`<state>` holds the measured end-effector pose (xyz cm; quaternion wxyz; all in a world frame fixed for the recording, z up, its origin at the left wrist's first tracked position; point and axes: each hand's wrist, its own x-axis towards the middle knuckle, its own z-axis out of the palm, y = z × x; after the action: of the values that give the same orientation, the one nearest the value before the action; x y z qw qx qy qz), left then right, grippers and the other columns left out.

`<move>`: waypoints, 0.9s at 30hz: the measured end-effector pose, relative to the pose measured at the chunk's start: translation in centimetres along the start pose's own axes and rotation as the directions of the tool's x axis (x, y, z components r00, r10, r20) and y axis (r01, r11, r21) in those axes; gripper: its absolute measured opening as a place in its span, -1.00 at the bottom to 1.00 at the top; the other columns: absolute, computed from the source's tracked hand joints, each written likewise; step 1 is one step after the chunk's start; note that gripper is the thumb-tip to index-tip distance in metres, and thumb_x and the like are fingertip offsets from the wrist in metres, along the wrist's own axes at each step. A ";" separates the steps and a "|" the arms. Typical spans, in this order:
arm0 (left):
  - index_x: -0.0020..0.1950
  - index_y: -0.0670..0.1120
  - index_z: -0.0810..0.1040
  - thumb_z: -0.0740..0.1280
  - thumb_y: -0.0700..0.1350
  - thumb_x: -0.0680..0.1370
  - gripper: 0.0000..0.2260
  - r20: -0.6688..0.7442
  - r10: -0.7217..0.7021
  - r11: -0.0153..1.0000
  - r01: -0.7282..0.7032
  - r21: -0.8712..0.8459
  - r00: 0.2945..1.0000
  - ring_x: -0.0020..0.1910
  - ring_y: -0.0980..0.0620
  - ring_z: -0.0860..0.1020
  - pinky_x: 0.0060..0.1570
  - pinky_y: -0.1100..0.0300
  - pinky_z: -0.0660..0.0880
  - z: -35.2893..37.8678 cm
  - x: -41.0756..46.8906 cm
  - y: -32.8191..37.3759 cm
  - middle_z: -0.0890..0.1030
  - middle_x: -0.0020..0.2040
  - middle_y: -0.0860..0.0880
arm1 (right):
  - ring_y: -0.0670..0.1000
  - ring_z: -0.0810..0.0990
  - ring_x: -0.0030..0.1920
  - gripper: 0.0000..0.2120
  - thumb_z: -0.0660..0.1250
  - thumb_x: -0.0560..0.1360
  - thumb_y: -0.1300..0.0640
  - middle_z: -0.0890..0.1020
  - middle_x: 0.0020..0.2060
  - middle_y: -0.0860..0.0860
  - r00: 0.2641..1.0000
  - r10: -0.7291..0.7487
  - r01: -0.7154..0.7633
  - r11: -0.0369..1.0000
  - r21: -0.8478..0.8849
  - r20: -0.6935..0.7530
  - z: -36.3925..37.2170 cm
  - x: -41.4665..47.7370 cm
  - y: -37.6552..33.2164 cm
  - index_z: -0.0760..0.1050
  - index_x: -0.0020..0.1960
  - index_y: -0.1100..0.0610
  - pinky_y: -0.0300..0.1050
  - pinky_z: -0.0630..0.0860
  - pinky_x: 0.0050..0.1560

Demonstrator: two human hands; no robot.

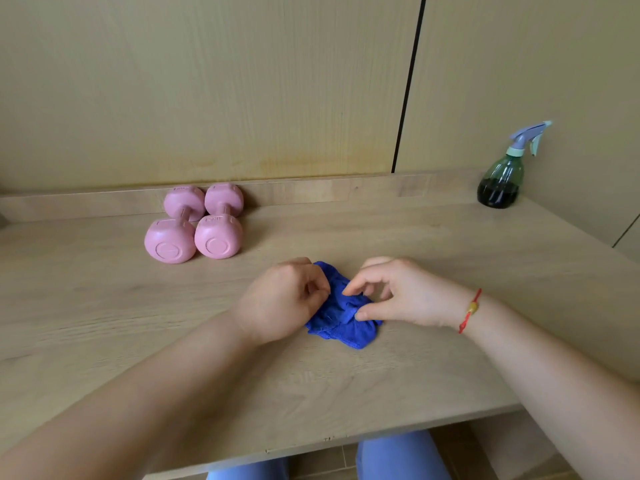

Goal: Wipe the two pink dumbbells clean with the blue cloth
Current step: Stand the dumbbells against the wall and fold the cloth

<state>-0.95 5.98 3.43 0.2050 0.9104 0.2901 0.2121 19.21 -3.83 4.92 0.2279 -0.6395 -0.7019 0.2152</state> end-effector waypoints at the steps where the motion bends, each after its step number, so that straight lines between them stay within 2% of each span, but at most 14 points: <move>1: -0.04 0.00 0.62 0.33 -0.18 0.53 -0.88 0.050 -0.045 0.998 0.048 -0.043 0.998 -0.19 0.15 0.54 -0.14 0.19 0.50 -0.1 0.0 0.2 0.58 -0.12 0.11 | -0.22 0.54 -0.09 -0.77 0.50 0.43 0.11 0.52 -0.09 -0.20 1.000 -0.013 0.013 0.998 -0.060 0.005 0.5 0.1 -0.2 0.64 0.08 -0.02 -0.38 0.45 -0.06; 4: 0.10 -0.01 0.56 0.32 -0.22 0.47 -0.77 0.228 -0.113 0.993 0.121 -0.018 0.967 -0.08 0.05 0.55 -0.06 0.18 0.51 -0.4 -0.2 0.7 0.58 -0.04 0.06 | -0.19 0.49 -0.21 -0.90 0.38 0.52 0.15 0.50 -0.18 -0.15 0.998 -0.022 0.011 0.985 -0.170 -0.059 1.4 0.8 -0.5 0.62 0.01 0.03 -0.27 0.38 -0.15; 6: 0.03 0.02 0.51 0.37 -0.04 0.48 -0.84 0.267 -0.121 0.991 0.101 0.090 0.956 -0.10 0.06 0.50 -0.12 0.19 0.44 -0.5 -0.1 1.3 0.53 -0.07 0.09 | -0.18 0.46 -0.33 -0.92 0.32 0.56 0.15 0.54 -0.30 -0.12 0.991 0.037 -0.050 0.994 -0.099 -0.129 0.9 1.5 -1.1 0.58 -0.07 0.04 -0.19 0.37 -0.23; 8: -0.16 0.00 0.41 0.36 0.18 0.49 -0.72 0.250 -0.150 0.981 0.113 0.157 0.957 -0.26 0.08 0.43 -0.27 0.17 0.35 -0.4 0.2 2.0 0.47 -0.21 0.08 | -0.19 0.41 -0.42 -0.89 0.29 0.58 0.12 0.49 -0.42 -0.13 0.978 0.077 -0.086 0.996 -0.039 -0.193 0.3 2.1 -1.9 0.54 -0.10 0.05 -0.27 0.32 -0.32; 9: -0.23 0.00 0.37 0.34 0.21 0.50 -0.67 0.221 -0.155 0.978 0.118 0.171 0.963 -0.32 0.08 0.40 -0.32 0.15 0.31 -0.4 0.5 2.4 0.45 -0.28 0.07 | -0.19 0.40 -0.42 -0.89 0.27 0.59 0.11 0.47 -0.42 -0.14 0.973 0.074 -0.082 0.996 -0.029 -0.218 -0.1 2.3 -2.4 0.53 -0.10 0.06 -0.29 0.30 -0.34; 11: -0.29 0.00 0.33 0.30 0.11 0.57 -0.68 0.135 -0.156 0.978 0.134 0.160 0.979 -0.36 0.03 0.38 -0.35 0.10 0.28 -0.8 1.2 2.8 0.43 -0.35 0.04 | -0.17 0.40 -0.37 -0.87 0.25 0.60 0.11 0.49 -0.38 -0.13 0.968 0.047 -0.048 0.999 0.004 -0.246 -0.6 2.6 -3.5 0.53 -0.08 0.09 -0.24 0.34 -0.29; 13: -0.28 -0.10 0.41 0.25 -0.07 0.62 -0.72 0.101 -0.172 0.985 0.172 0.007 0.980 -0.33 -0.02 0.39 -0.30 0.07 0.35 -1.7 2.0 2.5 0.47 -0.37 -0.03 | -0.09 0.43 -0.32 -0.86 0.24 0.61 0.11 0.53 -0.33 -0.07 0.964 0.042 -0.023 0.997 0.075 -0.263 -1.2 2.9 -4.2 0.53 -0.08 0.10 -0.14 0.39 -0.22; 15: -0.12 -0.20 0.56 0.23 -0.13 0.63 -0.79 0.105 -0.162 0.969 0.178 -0.169 0.981 -0.28 0.04 0.46 -0.19 0.09 0.49 -2.9 2.5 2.1 0.63 -0.22 -0.18 | -0.07 0.41 -0.33 -0.85 0.26 0.59 0.10 0.52 -0.34 -0.03 0.956 0.066 -0.009 0.981 0.195 -0.287 -1.6 3.0 -4.5 0.53 -0.12 0.10 -0.11 0.36 -0.25; 17: 0.01 -0.17 0.63 0.24 -0.14 0.64 -0.80 0.081 -0.153 0.943 0.170 -0.286 0.985 -0.24 0.13 0.50 -0.20 0.18 0.49 -4.2 2.5 2.2 0.68 -0.05 -0.20 | -0.02 0.38 -0.31 -0.79 0.31 0.50 0.01 0.47 -0.35 0.03 0.948 0.085 0.029 0.937 0.348 -0.307 -2.1 3.1 -4.7 0.53 -0.18 0.14 -0.10 0.30 -0.24; 20: 0.03 -0.16 0.65 0.25 -0.21 0.63 -0.83 -0.009 -0.175 0.861 0.148 -0.486 0.985 -0.10 0.05 0.56 0.01 0.09 0.51 -6.1 3.1 2.8 0.68 0.00 -0.21 | 0.01 0.30 -0.28 -0.70 0.35 0.41 -0.08 0.36 -0.34 0.06 0.954 0.093 0.047 0.891 0.451 -0.284 -2.9 2.8 -5.2 0.47 -0.25 0.16 -0.07 0.20 -0.23; 22: -0.01 -0.18 0.65 0.25 -0.27 0.62 -0.83 -0.041 -0.177 0.806 0.121 -0.579 0.983 -0.04 0.02 0.59 0.12 0.07 0.52 -7.4 3.5 3.5 0.68 -0.05 -0.17 | 0.02 0.30 -0.29 -0.66 0.36 0.40 -0.06 0.37 -0.34 0.07 0.962 0.093 0.025 0.906 0.423 -0.256 -3.5 2.6 -5.4 0.47 -0.23 0.24 -0.07 0.21 -0.23; 24: -0.05 -0.20 0.63 0.26 -0.28 0.61 -0.85 -0.068 -0.184 0.766 0.099 -0.635 0.981 -0.07 0.01 0.59 0.10 0.07 0.53 -8.2 4.0 4.1 0.65 -0.09 -0.14 | 0.00 0.34 -0.33 -0.77 0.33 0.42 0.06 0.42 -0.38 0.07 0.953 0.089 -0.003 0.959 0.285 -0.290 -4.3 2.8 -5.5 0.49 -0.18 0.26 -0.08 0.26 -0.25; 26: -0.09 -0.21 0.61 0.27 -0.26 0.61 -0.85 -0.098 -0.178 0.745 0.069 -0.664 0.979 -0.17 0.06 0.59 -0.05 0.18 0.56 -8.8 4.3 4.9 0.64 -0.16 -0.10 | 0.02 0.38 -0.39 -0.90 0.27 0.46 0.16 0.49 -0.42 -0.01 0.922 0.082 -0.067 0.996 0.053 -0.378 -5.0 2.8 -5.6 0.52 -0.18 0.17 -0.09 0.33 -0.30; 27: -0.11 -0.20 0.61 0.27 -0.25 0.61 -0.84 -0.117 -0.167 0.742 0.047 -0.669 0.979 -0.24 0.11 0.59 -0.15 0.26 0.53 -9.1 4.4 5.4 0.63 -0.21 -0.05 | 0.03 0.43 -0.37 -0.91 0.25 0.46 0.17 0.54 -0.40 -0.04 0.897 0.070 -0.109 0.992 -0.066 -0.436 -5.3 2.8 -5.7 0.52 -0.18 0.11 -0.08 0.37 -0.31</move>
<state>0.11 6.87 14.79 0.5011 0.7386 0.2641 0.3654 17.58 -1.44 12.67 0.3395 -0.7123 -0.6125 0.0468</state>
